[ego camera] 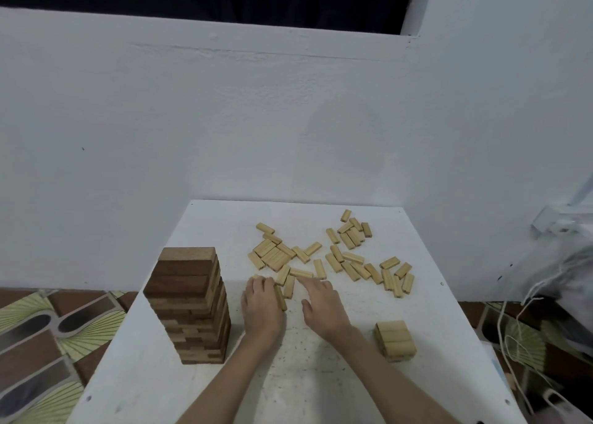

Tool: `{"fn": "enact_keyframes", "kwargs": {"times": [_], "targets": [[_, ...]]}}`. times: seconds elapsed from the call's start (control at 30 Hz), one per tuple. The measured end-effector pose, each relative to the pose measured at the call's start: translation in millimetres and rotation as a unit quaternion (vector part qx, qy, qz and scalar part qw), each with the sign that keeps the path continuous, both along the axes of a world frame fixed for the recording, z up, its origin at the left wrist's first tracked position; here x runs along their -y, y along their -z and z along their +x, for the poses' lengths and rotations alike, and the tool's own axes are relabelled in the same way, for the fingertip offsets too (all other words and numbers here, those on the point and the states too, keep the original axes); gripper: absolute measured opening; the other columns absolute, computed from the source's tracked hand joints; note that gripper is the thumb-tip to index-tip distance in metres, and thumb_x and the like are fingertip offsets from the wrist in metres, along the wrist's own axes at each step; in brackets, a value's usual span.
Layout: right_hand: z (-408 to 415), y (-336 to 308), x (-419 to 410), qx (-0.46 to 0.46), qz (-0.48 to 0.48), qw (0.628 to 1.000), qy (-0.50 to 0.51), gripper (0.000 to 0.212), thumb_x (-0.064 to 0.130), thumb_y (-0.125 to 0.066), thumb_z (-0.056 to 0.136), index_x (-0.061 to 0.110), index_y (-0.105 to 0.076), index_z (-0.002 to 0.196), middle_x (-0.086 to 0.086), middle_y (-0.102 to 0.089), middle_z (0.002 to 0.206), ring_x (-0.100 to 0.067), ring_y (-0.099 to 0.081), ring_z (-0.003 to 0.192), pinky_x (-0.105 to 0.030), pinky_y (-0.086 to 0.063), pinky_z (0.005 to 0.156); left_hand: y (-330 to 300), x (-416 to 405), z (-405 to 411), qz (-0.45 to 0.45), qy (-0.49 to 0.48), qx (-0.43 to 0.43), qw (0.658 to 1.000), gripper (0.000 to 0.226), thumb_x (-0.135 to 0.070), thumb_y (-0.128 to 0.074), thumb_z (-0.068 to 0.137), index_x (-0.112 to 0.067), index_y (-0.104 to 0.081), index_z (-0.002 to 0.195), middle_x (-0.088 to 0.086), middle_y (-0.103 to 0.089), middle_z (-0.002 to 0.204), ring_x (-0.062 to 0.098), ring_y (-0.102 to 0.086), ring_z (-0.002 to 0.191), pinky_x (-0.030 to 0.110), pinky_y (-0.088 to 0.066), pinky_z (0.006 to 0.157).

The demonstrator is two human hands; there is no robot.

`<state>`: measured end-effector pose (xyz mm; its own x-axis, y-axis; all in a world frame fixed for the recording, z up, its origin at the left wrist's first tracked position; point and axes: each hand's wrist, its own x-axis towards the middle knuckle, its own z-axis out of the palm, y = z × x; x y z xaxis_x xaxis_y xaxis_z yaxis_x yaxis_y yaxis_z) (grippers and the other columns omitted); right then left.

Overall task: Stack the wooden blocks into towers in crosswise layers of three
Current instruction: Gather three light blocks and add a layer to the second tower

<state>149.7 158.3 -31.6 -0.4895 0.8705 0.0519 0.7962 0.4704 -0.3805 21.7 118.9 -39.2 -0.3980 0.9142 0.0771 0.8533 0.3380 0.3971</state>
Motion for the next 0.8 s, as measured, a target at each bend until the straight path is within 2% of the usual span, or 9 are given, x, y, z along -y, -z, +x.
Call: {"fn": "enact_keyframes", "kwargs": {"times": [0.1,0.13,0.17,0.23,0.27,0.4,0.53,0.67,0.8], "targets": [[-2,-1,1,0.014,0.005,1.0,-0.023,0.044,0.016,-0.039,0.098,0.026,-0.04,0.141,0.005,-0.037,0.146,-0.02,-0.034,0.13,-0.034,-0.032,0.103,4,-1,-1,0.051,0.021,0.005,0.998,0.024,0.005,-0.064,0.071,-0.003,-0.064,0.094,0.014,-0.057,0.102,0.037,-0.055,0.102,0.041,-0.045,0.083],[-3,-2,1,0.018,0.007,1.0,-0.025,0.041,0.017,-0.039,0.098,0.026,-0.044,0.138,0.004,-0.038,0.146,-0.021,-0.035,0.129,-0.034,-0.033,0.102,3,0,-1,0.061,0.026,0.014,0.998,0.022,0.007,-0.064,0.071,-0.001,-0.065,0.091,0.015,-0.057,0.099,0.038,-0.056,0.1,0.041,-0.046,0.082],[-4,-1,1,0.022,0.01,0.999,-0.022,0.038,0.017,-0.04,0.098,0.026,-0.047,0.135,0.003,-0.039,0.144,-0.022,-0.036,0.128,-0.034,-0.034,0.101,1,1,0,0.046,0.025,0.014,0.999,0.022,0.004,-0.059,0.078,-0.002,-0.064,0.099,0.015,-0.055,0.109,0.038,-0.051,0.11,0.04,-0.044,0.09],[-3,0,2,0.022,0.014,1.0,-0.008,0.033,0.022,-0.042,0.098,0.025,-0.051,0.129,0.004,-0.043,0.139,-0.021,-0.038,0.125,-0.033,-0.035,0.098,0,3,0,0.005,0.022,0.003,1.0,0.03,-0.003,-0.044,0.092,-0.01,-0.054,0.119,0.009,-0.043,0.136,0.032,-0.029,0.136,0.037,-0.027,0.111],[-2,1,2,0.021,0.015,1.0,0.001,0.03,0.026,-0.044,0.098,0.024,-0.052,0.127,0.004,-0.045,0.136,-0.02,-0.039,0.123,-0.032,-0.035,0.097,2,4,-1,0.003,0.016,0.006,1.0,0.031,-0.003,-0.039,0.094,-0.013,-0.05,0.122,0.006,-0.039,0.141,0.028,-0.026,0.138,0.036,-0.023,0.113],[9,4,4,0.004,0.007,0.999,0.038,0.028,0.036,-0.052,0.094,0.019,-0.056,0.115,0.003,-0.052,0.118,-0.017,-0.044,0.111,-0.026,-0.037,0.09,1,13,-1,0.028,0.021,-0.041,0.999,0.027,-0.014,-0.042,0.094,-0.02,-0.044,0.121,-0.002,-0.047,0.124,0.016,-0.042,0.115,0.024,-0.033,0.093],[13,2,1,-0.078,-0.054,0.992,0.079,0.02,0.016,-0.06,0.09,0.011,-0.06,0.109,-0.002,-0.054,0.107,-0.018,-0.049,0.103,-0.02,-0.04,0.082,-5,17,3,0.01,-0.019,-0.038,0.999,0.023,-0.019,-0.035,0.099,-0.017,-0.044,0.119,0.002,-0.052,0.117,0.018,-0.046,0.104,0.024,-0.039,0.082],[11,-8,0,-0.138,-0.135,0.972,0.133,0.037,0.003,-0.058,0.085,0.008,-0.057,0.122,-0.002,-0.051,0.099,-0.014,-0.05,0.086,-0.021,-0.041,0.075,-13,18,7,-0.046,-0.005,-0.013,0.999,0.029,-0.024,-0.035,0.095,-0.017,-0.04,0.123,0.004,-0.055,0.112,0.023,-0.051,0.101,0.03,-0.041,0.075],[13,-11,2,-0.096,-0.186,0.968,0.136,0.053,0.008,-0.058,0.08,0.01,-0.05,0.132,-0.011,-0.056,0.109,-0.024,-0.057,0.098,-0.029,-0.046,0.079,-12,21,3,-0.073,0.012,0.06,0.995,0.026,-0.026,-0.04,0.095,-0.017,-0.042,0.119,0.006,-0.052,0.115,0.025,-0.051,0.102,0.037,-0.047,0.082]]}}
